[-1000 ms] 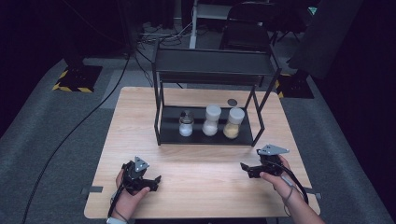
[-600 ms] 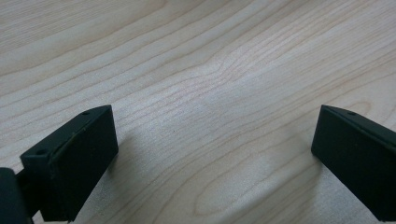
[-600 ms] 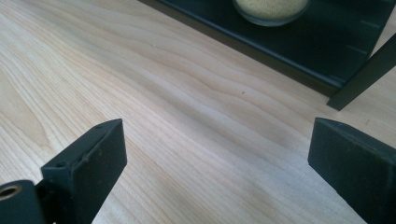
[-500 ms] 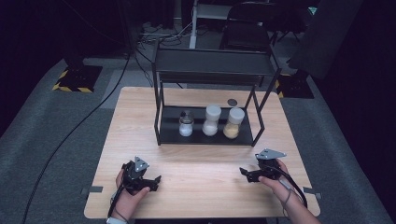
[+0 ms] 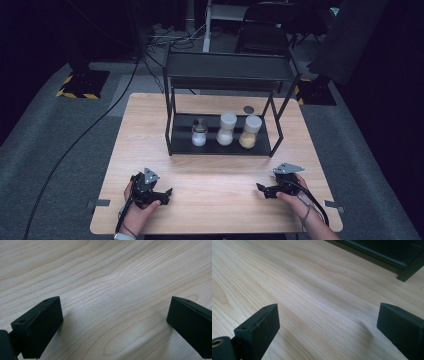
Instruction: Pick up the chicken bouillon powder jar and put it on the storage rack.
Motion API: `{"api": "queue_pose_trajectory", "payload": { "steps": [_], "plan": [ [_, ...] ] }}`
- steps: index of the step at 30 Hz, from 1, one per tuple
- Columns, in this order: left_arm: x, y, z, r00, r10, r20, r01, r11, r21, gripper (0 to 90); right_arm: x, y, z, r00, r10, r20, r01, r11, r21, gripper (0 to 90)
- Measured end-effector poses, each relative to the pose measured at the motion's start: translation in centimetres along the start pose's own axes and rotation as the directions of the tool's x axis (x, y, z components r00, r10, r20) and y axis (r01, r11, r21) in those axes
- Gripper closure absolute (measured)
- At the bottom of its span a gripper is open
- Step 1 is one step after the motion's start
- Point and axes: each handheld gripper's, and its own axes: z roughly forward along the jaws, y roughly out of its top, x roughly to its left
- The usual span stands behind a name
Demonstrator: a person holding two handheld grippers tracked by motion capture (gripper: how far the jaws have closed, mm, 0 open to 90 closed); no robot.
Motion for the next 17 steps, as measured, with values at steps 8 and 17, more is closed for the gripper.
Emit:
{"api": "queue_pose_trajectory", "payload": {
  "steps": [8,17],
  "plan": [
    [0.00,0.00,0.00,1.0000,0.000,0.000,0.000,1.0000,0.000,0.6,0.30,-0.38,0.44,0.9997,-0.018,0.013,0.018,1.000,0.012,3.4],
    [0.01,0.01,0.00,1.0000,-0.001,0.000,0.001,1.0000,0.000,0.6,0.26,-0.91,0.58,0.9999,0.005,0.013,-0.005,1.000,-0.006,1.1]
  ]
}}
